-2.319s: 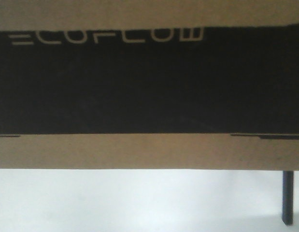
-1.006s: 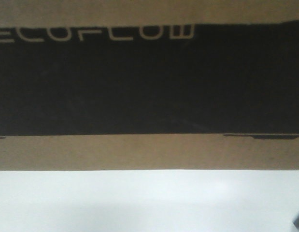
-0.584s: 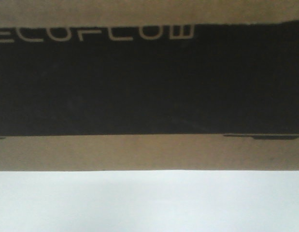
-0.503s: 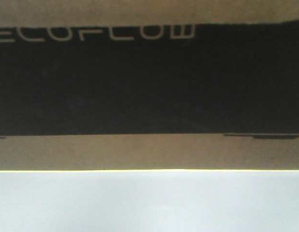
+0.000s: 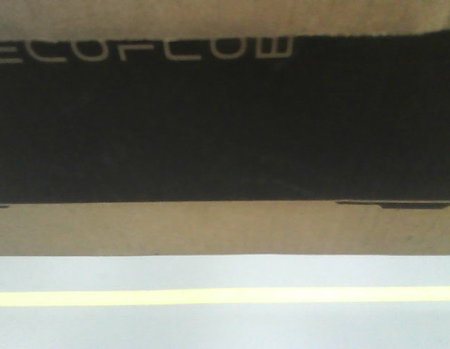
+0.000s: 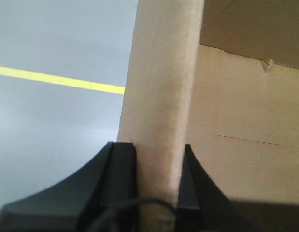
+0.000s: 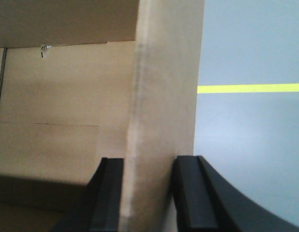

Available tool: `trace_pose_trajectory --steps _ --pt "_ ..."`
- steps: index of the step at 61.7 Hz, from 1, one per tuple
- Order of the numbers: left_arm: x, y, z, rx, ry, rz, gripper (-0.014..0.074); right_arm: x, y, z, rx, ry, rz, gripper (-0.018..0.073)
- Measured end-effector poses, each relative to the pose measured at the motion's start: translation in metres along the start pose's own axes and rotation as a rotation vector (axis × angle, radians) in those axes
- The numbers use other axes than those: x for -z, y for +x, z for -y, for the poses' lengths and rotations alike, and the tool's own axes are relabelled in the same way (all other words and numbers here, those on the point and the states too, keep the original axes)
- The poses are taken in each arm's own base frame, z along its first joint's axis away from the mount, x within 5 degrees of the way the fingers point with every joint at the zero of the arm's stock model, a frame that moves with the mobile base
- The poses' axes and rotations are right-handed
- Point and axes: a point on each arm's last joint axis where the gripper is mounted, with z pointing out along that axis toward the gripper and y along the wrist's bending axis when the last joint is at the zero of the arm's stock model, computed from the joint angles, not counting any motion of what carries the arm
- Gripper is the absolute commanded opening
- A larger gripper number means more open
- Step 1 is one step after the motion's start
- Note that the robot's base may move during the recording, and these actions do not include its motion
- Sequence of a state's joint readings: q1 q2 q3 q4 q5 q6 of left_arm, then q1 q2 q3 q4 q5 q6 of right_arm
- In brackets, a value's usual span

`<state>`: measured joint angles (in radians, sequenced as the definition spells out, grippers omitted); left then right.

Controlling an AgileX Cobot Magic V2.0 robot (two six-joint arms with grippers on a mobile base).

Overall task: Grab box from left shelf to table start
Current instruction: 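Hold the box with both grippers while driving across the floor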

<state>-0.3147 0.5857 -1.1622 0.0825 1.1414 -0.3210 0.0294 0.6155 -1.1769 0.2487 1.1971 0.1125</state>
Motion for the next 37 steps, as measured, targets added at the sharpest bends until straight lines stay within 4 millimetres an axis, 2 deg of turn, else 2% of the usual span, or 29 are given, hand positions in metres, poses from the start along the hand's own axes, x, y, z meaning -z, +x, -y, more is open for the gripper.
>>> trace_pose_trajectory --steps 37 --pt "0.0 -0.0002 0.0001 0.0 0.001 0.002 -0.0085 0.0 0.0 0.0 0.0 0.0 0.0 0.0026"
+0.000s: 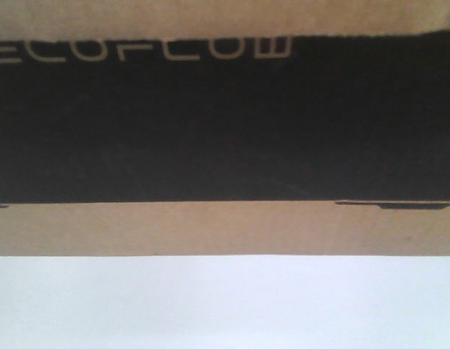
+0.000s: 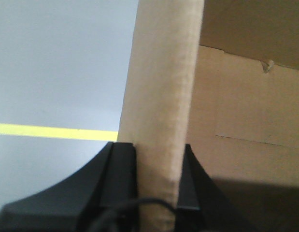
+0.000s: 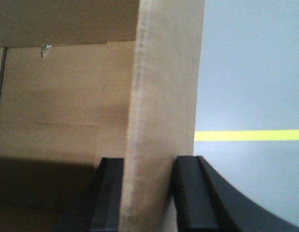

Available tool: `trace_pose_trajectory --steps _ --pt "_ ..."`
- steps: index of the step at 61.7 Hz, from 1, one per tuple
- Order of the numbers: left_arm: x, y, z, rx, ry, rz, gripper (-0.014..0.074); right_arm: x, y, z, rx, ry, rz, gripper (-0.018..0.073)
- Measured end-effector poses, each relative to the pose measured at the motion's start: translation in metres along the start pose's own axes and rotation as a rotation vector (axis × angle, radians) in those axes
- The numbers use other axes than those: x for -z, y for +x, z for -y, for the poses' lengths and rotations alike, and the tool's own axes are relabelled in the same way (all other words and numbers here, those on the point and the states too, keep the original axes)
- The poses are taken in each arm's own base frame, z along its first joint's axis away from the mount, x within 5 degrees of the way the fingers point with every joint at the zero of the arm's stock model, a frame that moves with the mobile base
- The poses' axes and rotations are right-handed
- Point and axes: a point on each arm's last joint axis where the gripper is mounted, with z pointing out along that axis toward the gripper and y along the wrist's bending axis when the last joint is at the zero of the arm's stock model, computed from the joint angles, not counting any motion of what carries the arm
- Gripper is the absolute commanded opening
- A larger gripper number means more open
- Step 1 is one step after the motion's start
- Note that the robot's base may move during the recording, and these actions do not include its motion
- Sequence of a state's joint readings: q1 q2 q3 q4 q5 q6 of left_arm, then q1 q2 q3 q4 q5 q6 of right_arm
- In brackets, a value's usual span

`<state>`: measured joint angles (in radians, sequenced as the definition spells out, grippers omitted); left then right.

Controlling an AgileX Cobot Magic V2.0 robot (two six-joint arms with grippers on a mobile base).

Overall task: Grab box from left shelf to table start
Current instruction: 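Hold the box with both grippers while driving across the floor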

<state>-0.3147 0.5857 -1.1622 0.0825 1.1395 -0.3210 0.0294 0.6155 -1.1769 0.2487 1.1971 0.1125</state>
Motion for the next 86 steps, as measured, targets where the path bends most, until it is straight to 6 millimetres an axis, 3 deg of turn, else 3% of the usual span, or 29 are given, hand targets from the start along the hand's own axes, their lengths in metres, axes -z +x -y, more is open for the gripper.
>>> trace_pose_trajectory --steps 86 --pt "0.0004 0.0035 -0.0003 0.006 -0.002 -0.036 -0.0085 0.0 0.0007 -0.0001 -0.001 -0.001 -0.007 0.0026"
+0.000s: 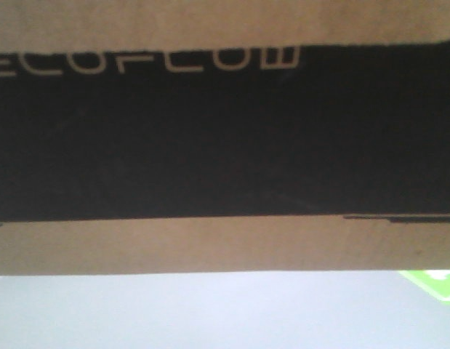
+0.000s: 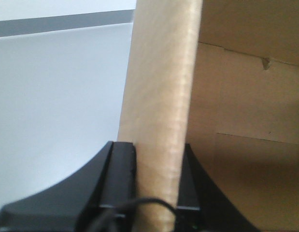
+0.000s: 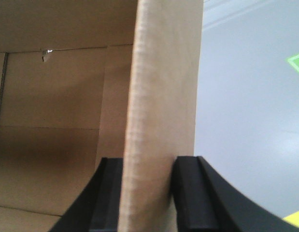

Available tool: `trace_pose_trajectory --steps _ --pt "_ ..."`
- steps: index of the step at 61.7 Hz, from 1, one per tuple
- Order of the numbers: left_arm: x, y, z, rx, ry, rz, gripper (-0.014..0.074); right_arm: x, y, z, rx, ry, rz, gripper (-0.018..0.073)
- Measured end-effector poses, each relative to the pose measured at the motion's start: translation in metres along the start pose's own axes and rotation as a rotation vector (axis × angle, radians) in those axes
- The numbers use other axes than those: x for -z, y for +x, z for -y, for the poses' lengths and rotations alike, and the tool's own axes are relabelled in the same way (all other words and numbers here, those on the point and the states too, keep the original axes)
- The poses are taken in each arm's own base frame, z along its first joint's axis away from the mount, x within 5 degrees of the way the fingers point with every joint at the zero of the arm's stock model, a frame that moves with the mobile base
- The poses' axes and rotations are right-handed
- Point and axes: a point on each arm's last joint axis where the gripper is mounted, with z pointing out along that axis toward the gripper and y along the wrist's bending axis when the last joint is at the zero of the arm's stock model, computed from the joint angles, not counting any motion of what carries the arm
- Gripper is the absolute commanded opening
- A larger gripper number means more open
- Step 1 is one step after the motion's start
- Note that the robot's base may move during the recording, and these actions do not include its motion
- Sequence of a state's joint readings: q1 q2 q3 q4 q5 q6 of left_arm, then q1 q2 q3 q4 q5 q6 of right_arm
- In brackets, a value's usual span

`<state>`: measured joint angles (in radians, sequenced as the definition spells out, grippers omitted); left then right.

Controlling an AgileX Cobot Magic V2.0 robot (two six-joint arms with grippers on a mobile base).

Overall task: Grab box from left shelf to table start
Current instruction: 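Hold the box with both grippers while driving across the floor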

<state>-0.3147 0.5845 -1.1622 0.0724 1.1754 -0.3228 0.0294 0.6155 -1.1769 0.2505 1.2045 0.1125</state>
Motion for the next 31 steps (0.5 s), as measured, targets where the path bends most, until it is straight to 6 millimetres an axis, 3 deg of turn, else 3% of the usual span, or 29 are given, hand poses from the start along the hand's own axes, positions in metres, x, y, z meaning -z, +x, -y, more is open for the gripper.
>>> trace_pose_trajectory --steps 31 --pt "-0.0005 -0.001 0.0013 0.007 0.011 0.008 -0.0085 0.0 0.0 0.0004 0.001 0.004 0.0 0.0026"
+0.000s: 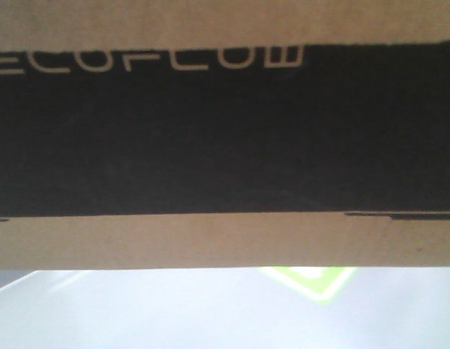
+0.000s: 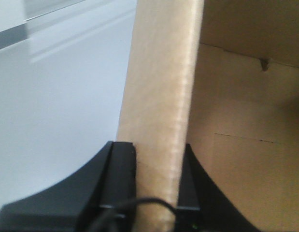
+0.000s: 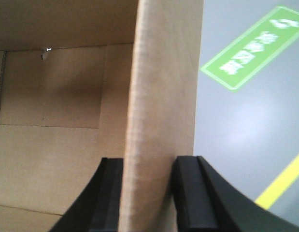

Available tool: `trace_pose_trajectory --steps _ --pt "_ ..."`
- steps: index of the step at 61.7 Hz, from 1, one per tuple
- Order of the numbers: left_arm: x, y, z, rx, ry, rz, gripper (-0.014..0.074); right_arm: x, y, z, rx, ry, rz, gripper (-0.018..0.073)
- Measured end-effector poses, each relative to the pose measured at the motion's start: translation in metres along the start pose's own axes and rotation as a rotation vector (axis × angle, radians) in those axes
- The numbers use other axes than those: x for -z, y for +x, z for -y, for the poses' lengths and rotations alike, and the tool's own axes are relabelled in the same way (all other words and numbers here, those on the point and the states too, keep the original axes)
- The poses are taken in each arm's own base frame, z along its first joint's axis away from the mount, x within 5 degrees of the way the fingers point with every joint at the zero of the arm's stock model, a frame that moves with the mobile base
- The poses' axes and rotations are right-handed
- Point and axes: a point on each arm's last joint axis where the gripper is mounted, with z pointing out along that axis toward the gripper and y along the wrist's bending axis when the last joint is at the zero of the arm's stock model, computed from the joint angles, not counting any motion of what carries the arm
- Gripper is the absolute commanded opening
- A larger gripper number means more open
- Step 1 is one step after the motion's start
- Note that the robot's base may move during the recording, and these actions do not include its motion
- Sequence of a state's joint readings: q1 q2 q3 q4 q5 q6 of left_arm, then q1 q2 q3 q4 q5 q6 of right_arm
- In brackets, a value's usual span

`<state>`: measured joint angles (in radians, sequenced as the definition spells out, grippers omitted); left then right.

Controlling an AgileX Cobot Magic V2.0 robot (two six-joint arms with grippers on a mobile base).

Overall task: Grab box from left shelf to table start
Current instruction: 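Hold the box with both grippers while driving across the floor, then carry the box with both grippers toward the white table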

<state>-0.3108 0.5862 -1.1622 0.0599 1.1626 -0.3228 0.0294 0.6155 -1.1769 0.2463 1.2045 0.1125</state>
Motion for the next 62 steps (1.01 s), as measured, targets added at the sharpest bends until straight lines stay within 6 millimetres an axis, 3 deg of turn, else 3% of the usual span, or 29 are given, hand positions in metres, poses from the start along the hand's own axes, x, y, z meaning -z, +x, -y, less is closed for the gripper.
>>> trace_pose_trajectory --steps 62 --pt "0.0 0.0002 0.0 0.0 0.0 -0.002 -0.0085 0.0 0.0 0.0002 0.001 0.002 0.0 0.0026"
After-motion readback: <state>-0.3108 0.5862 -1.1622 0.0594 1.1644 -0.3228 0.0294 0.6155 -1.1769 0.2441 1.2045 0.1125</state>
